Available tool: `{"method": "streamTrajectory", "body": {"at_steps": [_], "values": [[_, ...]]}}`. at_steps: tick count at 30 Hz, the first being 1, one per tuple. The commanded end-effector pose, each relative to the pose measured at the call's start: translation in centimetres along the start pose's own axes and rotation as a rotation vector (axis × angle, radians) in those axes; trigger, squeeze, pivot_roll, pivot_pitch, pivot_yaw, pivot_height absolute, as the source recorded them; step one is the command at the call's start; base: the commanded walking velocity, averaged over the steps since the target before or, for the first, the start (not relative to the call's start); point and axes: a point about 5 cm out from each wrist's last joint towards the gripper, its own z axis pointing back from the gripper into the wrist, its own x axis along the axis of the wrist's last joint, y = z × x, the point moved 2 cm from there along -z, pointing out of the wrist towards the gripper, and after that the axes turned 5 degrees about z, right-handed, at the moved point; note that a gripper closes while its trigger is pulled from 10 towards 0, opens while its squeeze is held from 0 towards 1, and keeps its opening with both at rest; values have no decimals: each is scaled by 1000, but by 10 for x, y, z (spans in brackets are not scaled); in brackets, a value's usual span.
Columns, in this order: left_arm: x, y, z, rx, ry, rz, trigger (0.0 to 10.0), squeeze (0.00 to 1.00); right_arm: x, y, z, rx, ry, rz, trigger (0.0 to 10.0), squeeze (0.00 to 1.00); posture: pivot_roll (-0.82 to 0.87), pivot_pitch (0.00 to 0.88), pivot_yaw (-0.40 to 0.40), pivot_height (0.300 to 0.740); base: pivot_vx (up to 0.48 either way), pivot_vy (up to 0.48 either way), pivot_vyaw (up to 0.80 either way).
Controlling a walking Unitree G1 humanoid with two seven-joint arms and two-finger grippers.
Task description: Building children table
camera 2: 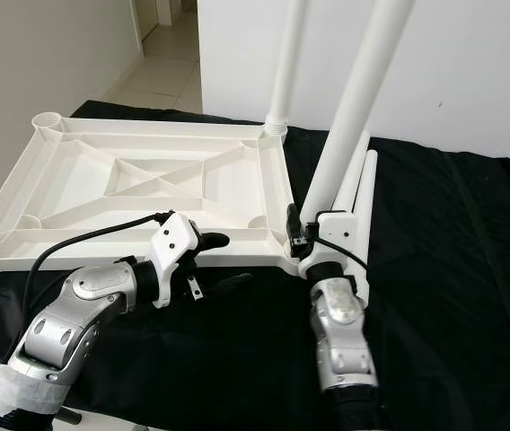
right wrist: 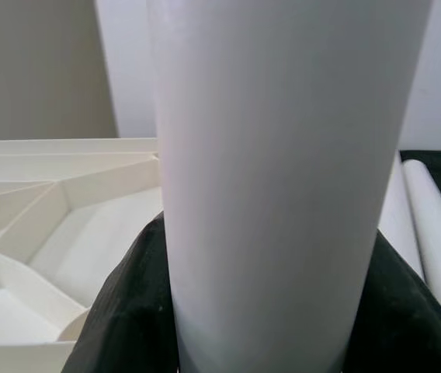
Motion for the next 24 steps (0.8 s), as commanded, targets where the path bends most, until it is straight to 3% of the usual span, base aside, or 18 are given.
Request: {"method": "streamTrajectory", "body": {"at_steps": [1,4,5,14,15,16,23,24], "values": [[-1,2,-1,53,3,-4,10000,0,-46,-13,15,-148,255,-10,10000,0,-17,69,-19,740,0,0,0],[-1,2,-3,51,1,-4,10000,0,-46,-7,13,-187,278,-16,10000,0,-19,65,-21,740,0,0,0],[-1,1,-4,48,-1,-4,10000,0,-43,4,8,-155,286,-22,10000,0,-19,59,-26,740,0,0,0],[-7,0,-6,51,-1,5,10000,0,-40,18,6,-70,260,-77,10000,0,-23,32,-31,740,0,0,0],[-8,0,-7,51,1,7,10000,0,-37,18,5,-53,240,-69,10000,780,-24,30,-30,740,0,0,0],[-8,0,-7,51,0,7,10000,0,-34,20,4,-30,221,-93,10000,1000,-24,30,-30,740,0,0,0],[-9,0,-9,49,-2,9,10000,0,-20,13,-1,34,139,-57,10000,1000,-32,21,-29,740,0,0,0],[-9,-1,-10,45,-4,8,10000,0,-17,3,-3,44,112,-26,10000,1000,-35,20,-25,740,0,0,0]]}}
